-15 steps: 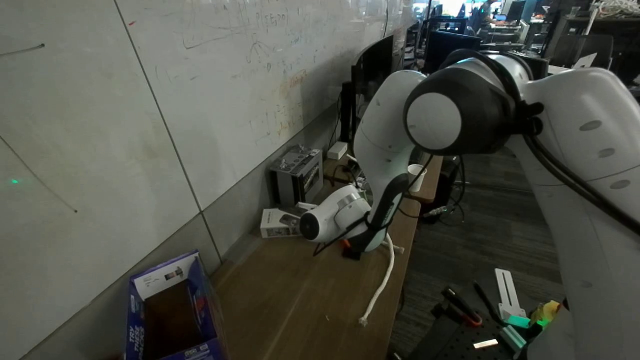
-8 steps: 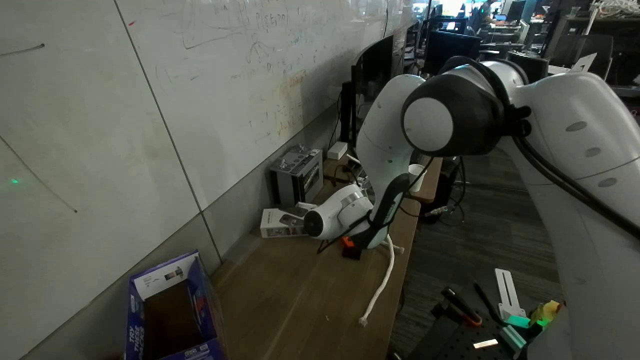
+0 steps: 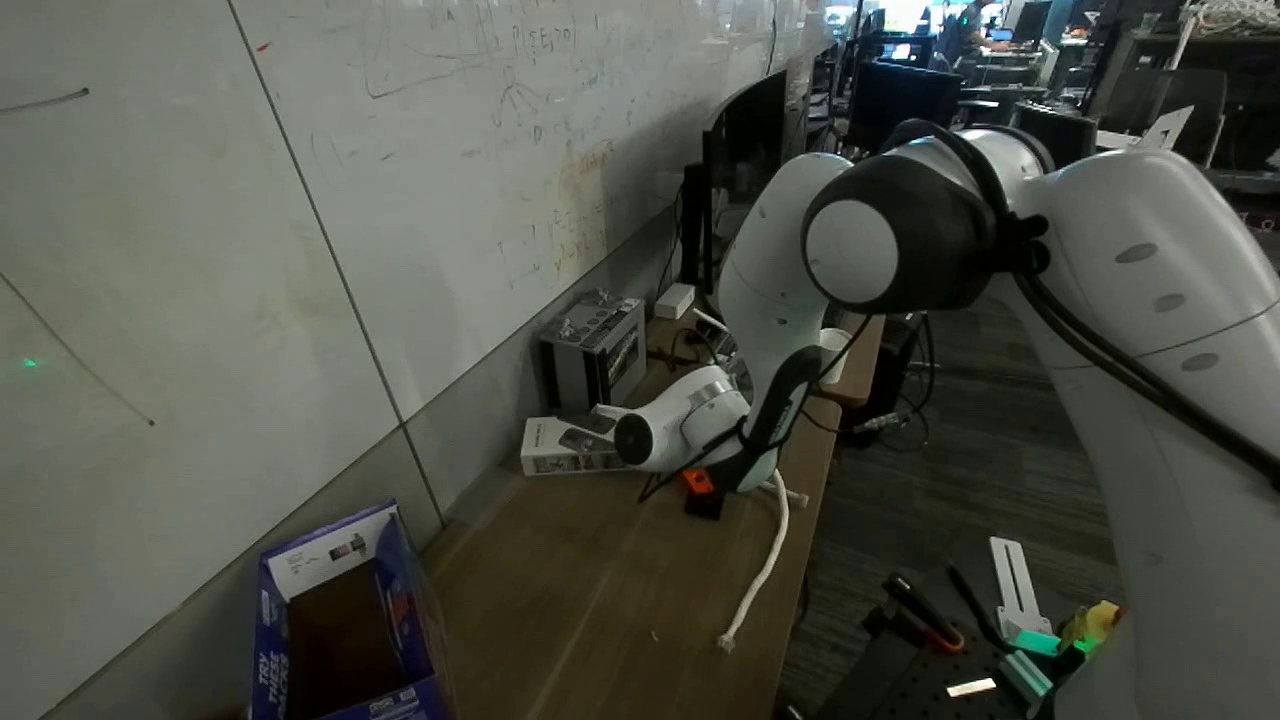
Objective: Put the ropes in the box, one at a time
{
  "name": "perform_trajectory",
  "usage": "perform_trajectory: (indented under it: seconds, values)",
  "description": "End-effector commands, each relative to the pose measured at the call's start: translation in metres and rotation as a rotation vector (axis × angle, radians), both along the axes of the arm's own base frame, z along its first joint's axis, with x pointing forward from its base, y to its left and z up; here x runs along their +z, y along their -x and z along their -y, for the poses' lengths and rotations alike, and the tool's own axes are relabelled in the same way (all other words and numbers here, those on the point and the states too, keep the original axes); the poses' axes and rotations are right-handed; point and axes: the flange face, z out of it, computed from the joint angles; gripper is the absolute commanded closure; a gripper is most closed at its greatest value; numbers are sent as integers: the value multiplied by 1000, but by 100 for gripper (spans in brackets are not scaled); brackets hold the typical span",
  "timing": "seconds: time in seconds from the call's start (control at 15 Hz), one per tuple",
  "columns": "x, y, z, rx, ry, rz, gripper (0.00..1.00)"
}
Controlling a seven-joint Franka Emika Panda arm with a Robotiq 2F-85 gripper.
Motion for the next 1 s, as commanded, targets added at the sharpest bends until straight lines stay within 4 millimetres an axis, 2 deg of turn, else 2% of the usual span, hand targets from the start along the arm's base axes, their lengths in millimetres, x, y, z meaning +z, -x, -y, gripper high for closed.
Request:
perform_trajectory:
  seconds: [0.0,0.2,0.53,0.73,0.93]
  values:
    - [-2,-10,5,36,-4,-4,32]
    - [-5,-11,7,37,-3,-7,58]
    - [-6,-9,10,16,-8,-16,94]
    - [-1,-7,11,-1,-28,-37,100]
    - [9,-5,9,-63,-69,-76,97]
